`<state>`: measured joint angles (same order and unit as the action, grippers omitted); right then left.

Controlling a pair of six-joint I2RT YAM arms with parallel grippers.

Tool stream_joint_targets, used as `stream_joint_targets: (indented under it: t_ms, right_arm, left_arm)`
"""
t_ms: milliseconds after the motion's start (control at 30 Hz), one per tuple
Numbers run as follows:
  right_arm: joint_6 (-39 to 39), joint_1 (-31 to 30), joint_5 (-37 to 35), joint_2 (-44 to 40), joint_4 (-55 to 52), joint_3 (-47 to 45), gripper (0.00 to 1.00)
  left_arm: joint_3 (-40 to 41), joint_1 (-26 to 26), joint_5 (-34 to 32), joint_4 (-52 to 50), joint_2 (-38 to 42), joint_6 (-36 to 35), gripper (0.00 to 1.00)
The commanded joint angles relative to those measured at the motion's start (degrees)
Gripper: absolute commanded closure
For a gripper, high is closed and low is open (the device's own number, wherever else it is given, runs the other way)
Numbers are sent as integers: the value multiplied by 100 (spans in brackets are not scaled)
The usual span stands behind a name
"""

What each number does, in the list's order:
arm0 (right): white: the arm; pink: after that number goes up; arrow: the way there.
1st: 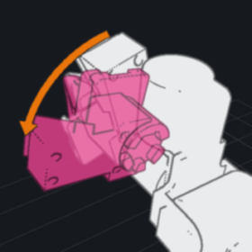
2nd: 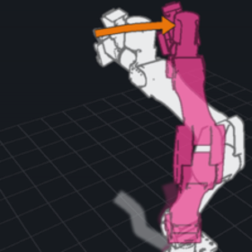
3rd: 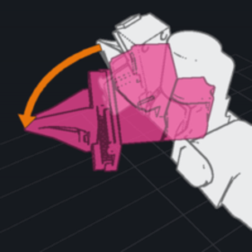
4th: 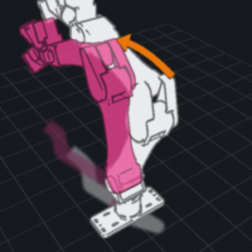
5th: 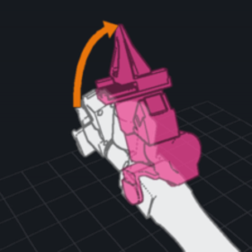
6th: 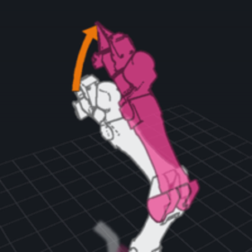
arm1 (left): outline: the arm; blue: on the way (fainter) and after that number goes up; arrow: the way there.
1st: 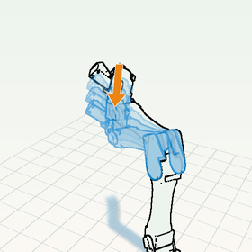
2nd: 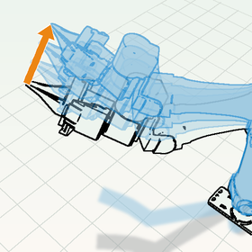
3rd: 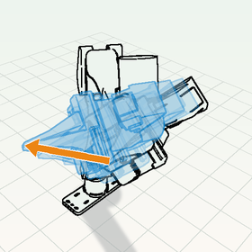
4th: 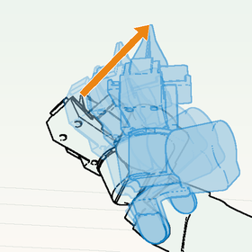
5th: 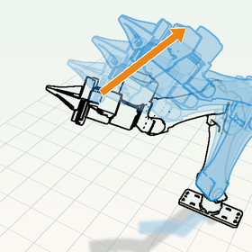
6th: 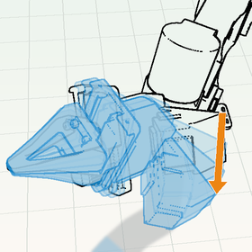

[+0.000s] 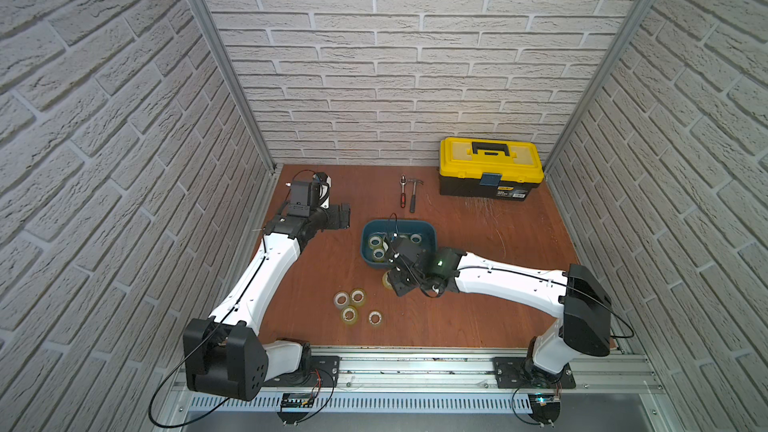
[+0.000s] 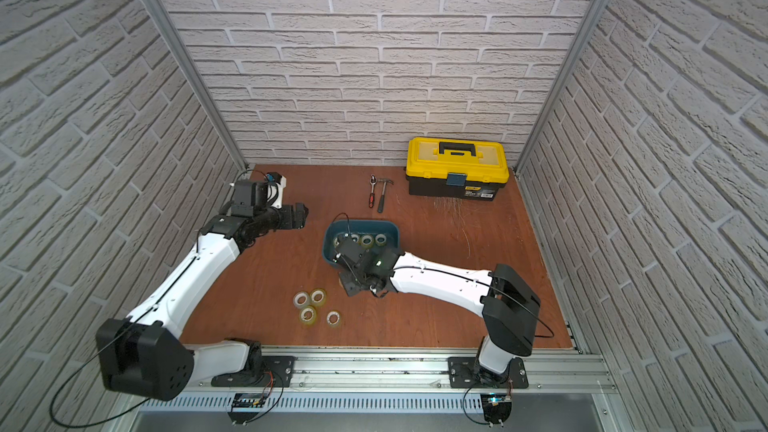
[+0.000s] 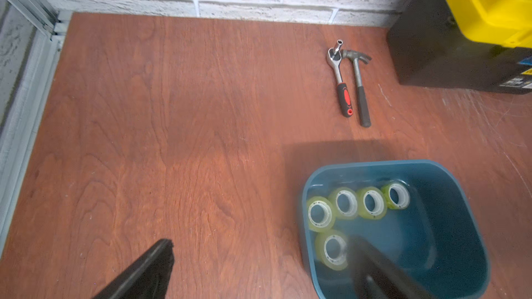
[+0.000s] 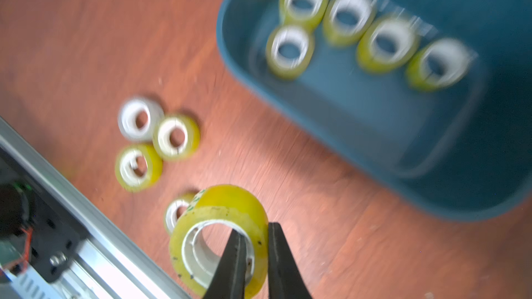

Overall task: Put the transparent tape into the storage box
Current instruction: Pick up the tape at the center of the board, then place the tape in the storage box.

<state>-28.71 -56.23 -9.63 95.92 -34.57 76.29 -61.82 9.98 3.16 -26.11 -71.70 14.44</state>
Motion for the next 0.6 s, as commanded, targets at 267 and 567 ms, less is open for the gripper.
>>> stream_joint_targets:
  t_ms: [267,567]
  right_arm:
    - [1082,1278,440,2119,-651,1835,96]
    - [1040,1341,801,2682,-506,1771,93]
  left_arm:
    - [223,92,-544,448,429,-200,2]
    - [193,103,-514,408,284,-213,2]
